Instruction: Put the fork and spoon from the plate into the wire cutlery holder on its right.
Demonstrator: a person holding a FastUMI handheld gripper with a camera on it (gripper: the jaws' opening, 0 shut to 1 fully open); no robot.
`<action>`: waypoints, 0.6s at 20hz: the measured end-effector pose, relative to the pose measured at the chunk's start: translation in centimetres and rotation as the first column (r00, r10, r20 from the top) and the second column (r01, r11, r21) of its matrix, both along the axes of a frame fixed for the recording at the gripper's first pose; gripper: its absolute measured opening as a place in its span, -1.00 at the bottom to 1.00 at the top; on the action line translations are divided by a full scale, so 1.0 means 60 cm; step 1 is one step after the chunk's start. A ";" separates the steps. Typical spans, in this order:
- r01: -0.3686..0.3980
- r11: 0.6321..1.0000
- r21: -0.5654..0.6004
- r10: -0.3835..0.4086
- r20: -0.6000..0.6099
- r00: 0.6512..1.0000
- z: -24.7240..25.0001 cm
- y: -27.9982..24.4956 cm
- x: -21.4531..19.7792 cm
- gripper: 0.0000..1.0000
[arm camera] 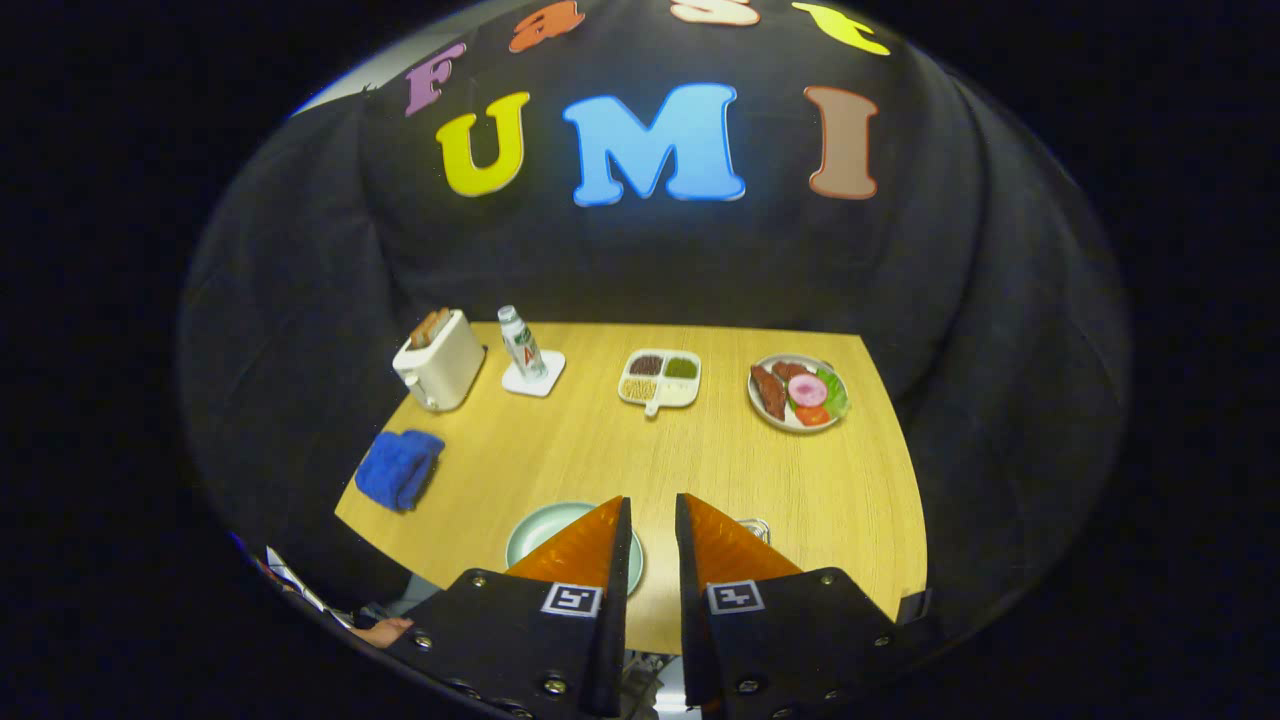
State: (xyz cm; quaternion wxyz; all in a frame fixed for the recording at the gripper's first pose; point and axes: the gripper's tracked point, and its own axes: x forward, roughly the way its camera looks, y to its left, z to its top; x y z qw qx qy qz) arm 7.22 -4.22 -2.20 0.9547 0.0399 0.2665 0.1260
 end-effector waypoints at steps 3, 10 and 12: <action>0.031 1.000 -0.003 -0.031 0.161 0.987 0.026 0.011 -0.005 -0.52; 0.142 0.989 0.043 -0.147 0.425 0.893 0.087 0.023 -0.036 -0.49; 0.162 0.987 0.012 -0.149 0.469 0.871 0.094 0.032 -0.044 -0.49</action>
